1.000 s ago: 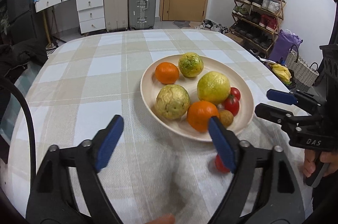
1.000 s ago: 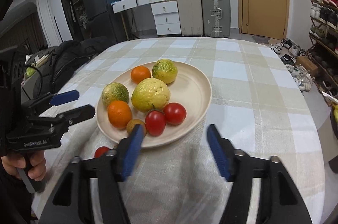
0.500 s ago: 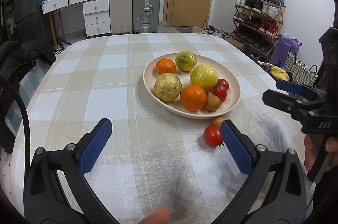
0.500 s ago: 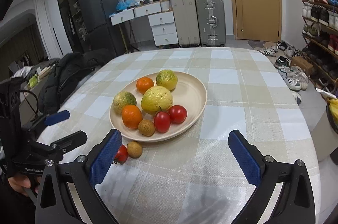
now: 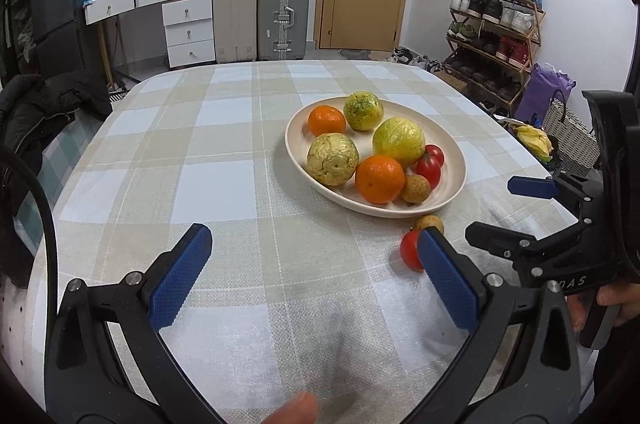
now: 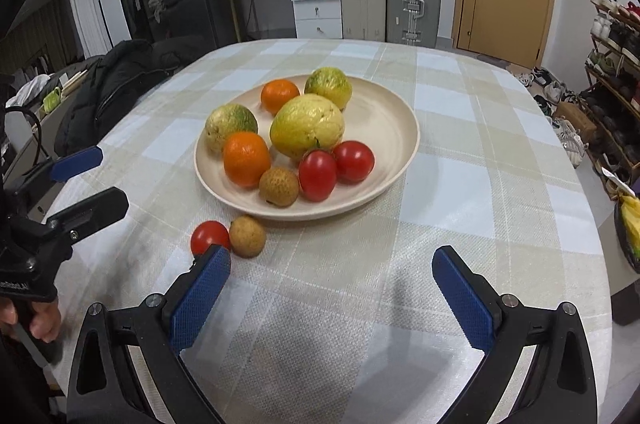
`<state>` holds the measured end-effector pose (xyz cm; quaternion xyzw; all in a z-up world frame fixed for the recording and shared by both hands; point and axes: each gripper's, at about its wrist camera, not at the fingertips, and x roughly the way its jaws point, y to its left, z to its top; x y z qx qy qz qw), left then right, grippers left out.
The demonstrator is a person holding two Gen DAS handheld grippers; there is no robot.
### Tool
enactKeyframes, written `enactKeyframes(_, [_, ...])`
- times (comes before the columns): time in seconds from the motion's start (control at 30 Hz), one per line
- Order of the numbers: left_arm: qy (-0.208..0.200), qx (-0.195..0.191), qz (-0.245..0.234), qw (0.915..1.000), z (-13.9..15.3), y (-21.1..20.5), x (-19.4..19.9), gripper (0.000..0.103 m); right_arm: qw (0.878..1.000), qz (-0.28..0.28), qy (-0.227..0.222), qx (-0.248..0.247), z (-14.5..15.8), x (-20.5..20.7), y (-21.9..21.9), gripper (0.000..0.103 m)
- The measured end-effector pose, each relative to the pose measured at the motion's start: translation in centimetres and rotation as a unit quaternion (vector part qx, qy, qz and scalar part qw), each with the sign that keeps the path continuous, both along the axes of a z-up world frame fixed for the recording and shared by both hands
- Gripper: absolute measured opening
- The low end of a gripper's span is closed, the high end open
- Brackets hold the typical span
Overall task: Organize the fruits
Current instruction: 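Move the right tool to the small brown round fruit and grasp it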
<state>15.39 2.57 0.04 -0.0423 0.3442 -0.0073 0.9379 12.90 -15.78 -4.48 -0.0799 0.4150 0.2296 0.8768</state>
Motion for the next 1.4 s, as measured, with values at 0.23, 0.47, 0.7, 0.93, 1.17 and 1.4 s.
enactKeyframes(0.23, [0.006,0.004,-0.003,1.0000,-0.4,-0.2,0.3,0.103,1.000,-0.004,0.013,-0.006,-0.6,0.1,0.2,0.103])
enactKeyframes(0.47, [0.013,0.006,0.004,0.9999,-0.9,0.1,0.7,0.103,0.999,-0.025,0.032,-0.012,-1.4,0.7,0.7,0.103])
enactKeyframes(0.7, [0.019,-0.003,0.016,0.9997,-1.1,0.9,1.0,0.103,0.998,-0.023,0.036,-0.053,-2.3,0.5,2.1,0.103])
enactKeyframes(0.93, [0.019,-0.002,0.017,0.9997,-1.1,1.1,1.0,0.103,0.998,-0.020,0.038,-0.055,-2.4,0.5,3.0,0.103])
enactKeyframes(1.17, [0.022,-0.002,0.022,0.9995,-1.2,1.3,1.1,0.103,0.998,-0.009,0.040,-0.056,-2.4,0.4,3.8,0.103])
enactKeyframes(1.4, [0.026,-0.012,0.026,0.9992,-1.4,1.8,1.2,0.103,0.998,-0.006,0.038,-0.055,-2.5,0.4,4.2,0.103])
